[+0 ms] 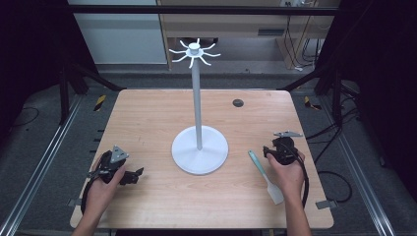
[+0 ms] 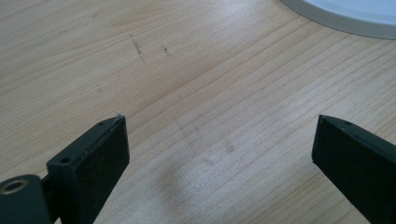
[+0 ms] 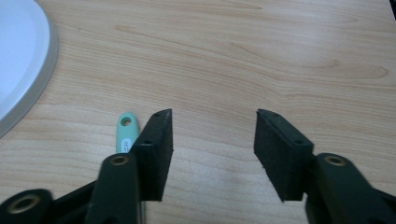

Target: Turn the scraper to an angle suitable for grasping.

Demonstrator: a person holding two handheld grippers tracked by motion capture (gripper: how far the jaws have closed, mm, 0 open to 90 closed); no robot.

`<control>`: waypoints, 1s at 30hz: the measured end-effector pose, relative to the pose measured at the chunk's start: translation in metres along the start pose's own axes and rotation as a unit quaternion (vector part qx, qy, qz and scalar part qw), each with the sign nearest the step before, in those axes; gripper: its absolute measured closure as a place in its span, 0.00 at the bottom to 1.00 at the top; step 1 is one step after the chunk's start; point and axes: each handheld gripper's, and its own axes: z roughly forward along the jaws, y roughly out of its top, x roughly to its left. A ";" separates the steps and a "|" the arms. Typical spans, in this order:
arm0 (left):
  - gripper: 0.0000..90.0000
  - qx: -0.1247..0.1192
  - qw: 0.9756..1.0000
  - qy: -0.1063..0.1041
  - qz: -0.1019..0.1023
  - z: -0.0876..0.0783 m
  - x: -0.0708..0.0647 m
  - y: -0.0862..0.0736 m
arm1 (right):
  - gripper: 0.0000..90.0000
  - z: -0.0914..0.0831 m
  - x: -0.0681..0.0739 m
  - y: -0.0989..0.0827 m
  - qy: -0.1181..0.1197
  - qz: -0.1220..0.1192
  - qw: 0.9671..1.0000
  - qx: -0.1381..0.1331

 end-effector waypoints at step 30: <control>0.05 0.001 1.000 -0.006 0.008 0.002 -0.003 0.001 | 1.00 0.016 0.025 -0.014 0.051 -0.043 0.997 0.037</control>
